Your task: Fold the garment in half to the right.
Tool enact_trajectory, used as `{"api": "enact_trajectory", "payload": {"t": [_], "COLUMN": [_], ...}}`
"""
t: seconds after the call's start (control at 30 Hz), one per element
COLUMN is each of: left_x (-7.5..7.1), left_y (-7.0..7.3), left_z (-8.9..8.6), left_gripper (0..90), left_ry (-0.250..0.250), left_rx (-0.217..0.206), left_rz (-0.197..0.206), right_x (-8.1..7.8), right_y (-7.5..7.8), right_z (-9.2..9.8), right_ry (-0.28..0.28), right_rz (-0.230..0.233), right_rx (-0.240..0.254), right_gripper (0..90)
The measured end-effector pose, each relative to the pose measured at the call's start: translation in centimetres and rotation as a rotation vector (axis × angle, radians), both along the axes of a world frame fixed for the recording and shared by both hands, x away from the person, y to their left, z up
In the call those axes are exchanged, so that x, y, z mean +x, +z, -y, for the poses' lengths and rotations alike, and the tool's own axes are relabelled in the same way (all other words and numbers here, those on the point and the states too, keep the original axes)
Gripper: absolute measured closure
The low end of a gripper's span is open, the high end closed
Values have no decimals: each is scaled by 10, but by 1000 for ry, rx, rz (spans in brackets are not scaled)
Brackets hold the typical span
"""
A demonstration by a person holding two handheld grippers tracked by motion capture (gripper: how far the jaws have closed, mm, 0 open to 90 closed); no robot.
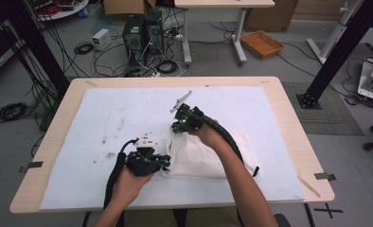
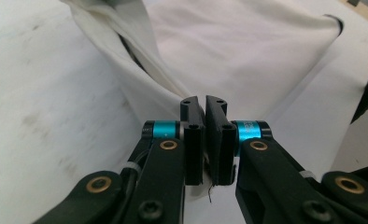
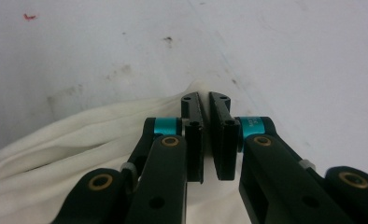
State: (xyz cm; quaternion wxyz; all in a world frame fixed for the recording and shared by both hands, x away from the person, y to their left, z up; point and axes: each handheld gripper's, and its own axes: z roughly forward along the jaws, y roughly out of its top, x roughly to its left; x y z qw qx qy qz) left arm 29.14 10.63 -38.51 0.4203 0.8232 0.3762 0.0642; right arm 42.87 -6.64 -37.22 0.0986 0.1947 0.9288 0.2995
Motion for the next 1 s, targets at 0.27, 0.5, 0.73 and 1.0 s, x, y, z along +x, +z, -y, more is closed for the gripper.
{"api": "enact_trajectory", "payload": {"t": [0.27, 0.5, 0.73, 1.0], "left_x": [14, 22, 26, 35], "left_y": [17, 25, 30, 35], "left_z": [50, 90, 129, 164], "left_gripper": [857, 857, 857, 856], "left_ry": [-83, -146, -188, -205], "left_rx": [41, 38, 25, 15], "left_rz": [17, -4, -31, -74], "right_x": [-3, -7, -11, -14], "right_y": [9, 11, 10, 11], "right_z": [57, 104, 136, 163], "right_ry": [-77, -135, -170, -201], "right_rz": [24, 48, 57, 81], "right_rx": [17, 66, 89, 123], "right_gripper": [853, 853, 852, 852]}}
